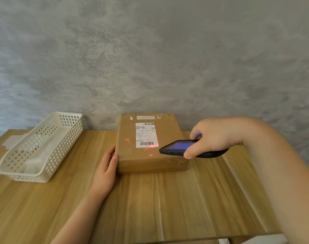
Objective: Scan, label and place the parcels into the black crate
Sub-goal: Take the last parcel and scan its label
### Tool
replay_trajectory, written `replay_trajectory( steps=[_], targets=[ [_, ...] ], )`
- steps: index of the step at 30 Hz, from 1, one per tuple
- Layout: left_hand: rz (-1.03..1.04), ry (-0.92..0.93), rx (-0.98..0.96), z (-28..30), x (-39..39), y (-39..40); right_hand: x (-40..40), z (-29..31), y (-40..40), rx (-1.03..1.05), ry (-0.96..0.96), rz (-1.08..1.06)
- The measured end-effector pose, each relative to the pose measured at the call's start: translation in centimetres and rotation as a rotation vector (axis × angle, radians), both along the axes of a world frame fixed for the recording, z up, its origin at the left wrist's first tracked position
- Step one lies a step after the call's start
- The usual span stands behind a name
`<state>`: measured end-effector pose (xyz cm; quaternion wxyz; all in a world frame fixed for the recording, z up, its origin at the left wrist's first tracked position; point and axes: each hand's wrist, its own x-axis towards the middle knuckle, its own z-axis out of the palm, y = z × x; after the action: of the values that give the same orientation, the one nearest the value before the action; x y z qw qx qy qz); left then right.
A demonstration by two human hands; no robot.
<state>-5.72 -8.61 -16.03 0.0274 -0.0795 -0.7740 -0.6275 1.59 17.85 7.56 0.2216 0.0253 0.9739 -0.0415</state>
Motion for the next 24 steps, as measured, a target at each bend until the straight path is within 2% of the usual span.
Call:
replay_trajectory(
  steps=[24],
  targets=[
    [0.002,-0.005,-0.019,-0.16,0.08,-0.1,0.9,0.68,-0.37,-0.084,0.017,-0.032]
  ],
)
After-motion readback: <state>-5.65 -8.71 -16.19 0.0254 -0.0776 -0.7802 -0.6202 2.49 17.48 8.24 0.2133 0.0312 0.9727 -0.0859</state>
